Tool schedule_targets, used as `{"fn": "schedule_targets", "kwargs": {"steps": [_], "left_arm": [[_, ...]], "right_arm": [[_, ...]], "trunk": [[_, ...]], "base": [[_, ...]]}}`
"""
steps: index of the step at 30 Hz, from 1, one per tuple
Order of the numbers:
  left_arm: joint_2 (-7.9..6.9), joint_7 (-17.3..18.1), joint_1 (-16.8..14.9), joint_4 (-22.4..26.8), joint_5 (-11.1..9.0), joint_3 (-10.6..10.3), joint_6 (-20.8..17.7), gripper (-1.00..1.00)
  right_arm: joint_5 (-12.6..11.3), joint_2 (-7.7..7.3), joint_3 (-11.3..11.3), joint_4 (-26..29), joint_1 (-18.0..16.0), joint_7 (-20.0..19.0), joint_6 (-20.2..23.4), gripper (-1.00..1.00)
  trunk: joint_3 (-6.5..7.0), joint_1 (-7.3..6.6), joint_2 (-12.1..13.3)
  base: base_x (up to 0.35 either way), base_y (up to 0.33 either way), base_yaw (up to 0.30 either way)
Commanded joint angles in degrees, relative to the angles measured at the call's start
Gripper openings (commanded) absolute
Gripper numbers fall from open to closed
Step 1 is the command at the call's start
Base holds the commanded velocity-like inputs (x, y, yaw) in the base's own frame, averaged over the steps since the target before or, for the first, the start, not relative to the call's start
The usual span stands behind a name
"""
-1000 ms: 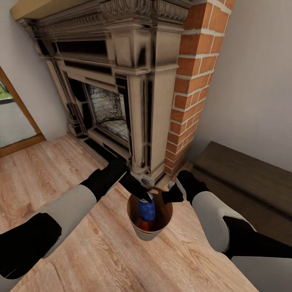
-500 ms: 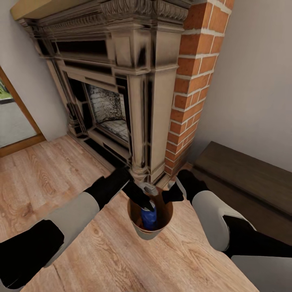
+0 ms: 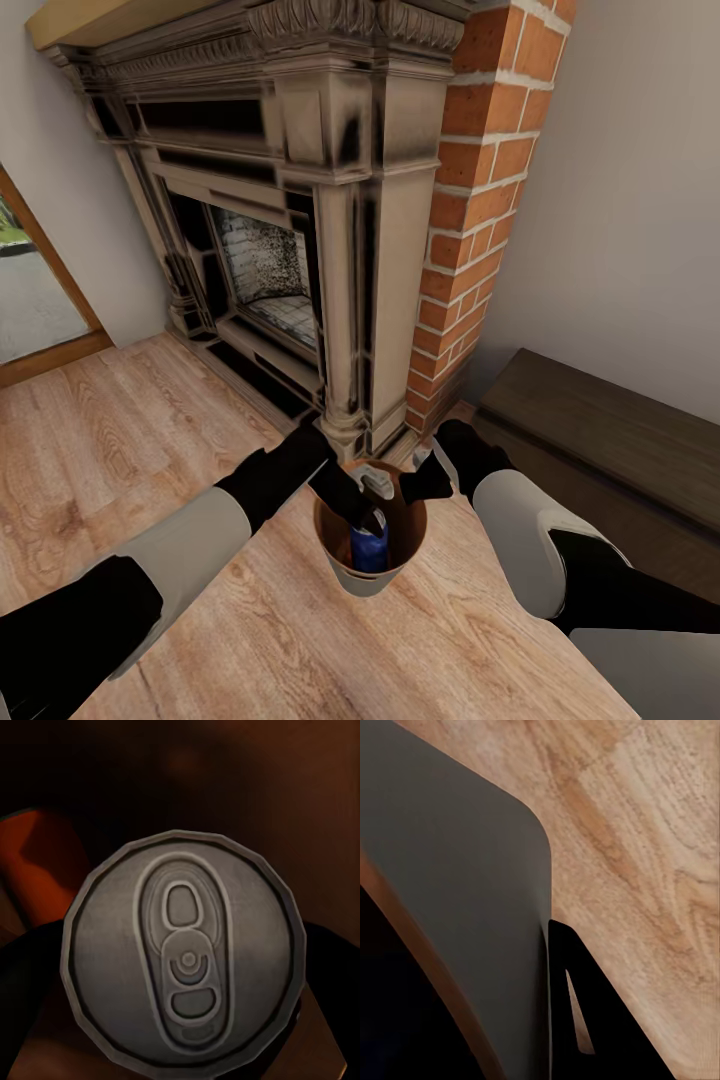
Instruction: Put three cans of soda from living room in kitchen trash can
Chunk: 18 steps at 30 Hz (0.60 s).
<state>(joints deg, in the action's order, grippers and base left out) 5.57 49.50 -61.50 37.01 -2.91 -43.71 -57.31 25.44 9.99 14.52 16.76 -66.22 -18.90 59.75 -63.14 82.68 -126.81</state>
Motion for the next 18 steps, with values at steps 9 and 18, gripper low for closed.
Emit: {"fn": "schedule_targets", "kwargs": {"steps": [9, 18], "left_arm": [[-0.29, 0.11, 0.23, 0.09, 0.06, -0.10, 1.31, 1.00], [-0.80, 0.71, 0.24, 4.82, -0.16, 0.25, 1.65, 1.00]], "right_arm": [[-2.19, 0.00, 0.60, 1.18, -0.05, -0.35, 0.25, -1.00], [-2.16, 0.00, 0.60, 1.13, -0.05, -0.34, 0.25, -1.00]], "trunk": [[0.00, 0.00, 0.00], [0.00, 0.00, 0.00]], "base": [[0.000, 0.000, 0.000], [0.000, 0.000, 0.000]]}}
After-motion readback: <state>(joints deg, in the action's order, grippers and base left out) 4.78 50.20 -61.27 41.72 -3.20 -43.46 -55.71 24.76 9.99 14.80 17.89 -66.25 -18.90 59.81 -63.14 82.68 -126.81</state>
